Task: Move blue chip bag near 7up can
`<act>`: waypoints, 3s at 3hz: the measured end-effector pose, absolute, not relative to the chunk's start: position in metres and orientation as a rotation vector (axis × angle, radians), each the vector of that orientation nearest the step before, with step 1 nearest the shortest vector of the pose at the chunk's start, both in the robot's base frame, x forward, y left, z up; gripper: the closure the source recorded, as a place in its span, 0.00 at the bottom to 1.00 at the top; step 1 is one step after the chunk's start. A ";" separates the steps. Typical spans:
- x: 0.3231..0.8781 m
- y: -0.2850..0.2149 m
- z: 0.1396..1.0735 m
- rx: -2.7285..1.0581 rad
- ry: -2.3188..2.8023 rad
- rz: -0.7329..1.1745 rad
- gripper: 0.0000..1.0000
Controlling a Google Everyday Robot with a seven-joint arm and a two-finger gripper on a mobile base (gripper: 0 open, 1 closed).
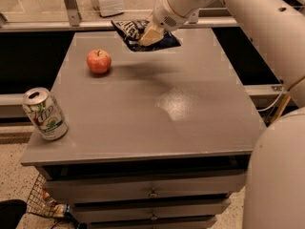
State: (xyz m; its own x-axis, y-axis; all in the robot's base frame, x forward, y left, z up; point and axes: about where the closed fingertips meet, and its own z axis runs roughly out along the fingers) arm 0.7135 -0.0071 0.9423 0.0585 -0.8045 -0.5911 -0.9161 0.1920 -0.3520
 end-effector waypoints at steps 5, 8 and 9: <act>0.494 0.057 0.955 -1.603 1.639 0.040 1.00; 0.484 0.058 0.957 -1.602 1.638 0.032 0.35; 0.482 0.059 0.962 -1.601 1.630 0.025 0.13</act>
Offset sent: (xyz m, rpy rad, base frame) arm -0.1405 0.0750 0.0363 -0.0372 -0.1291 0.0411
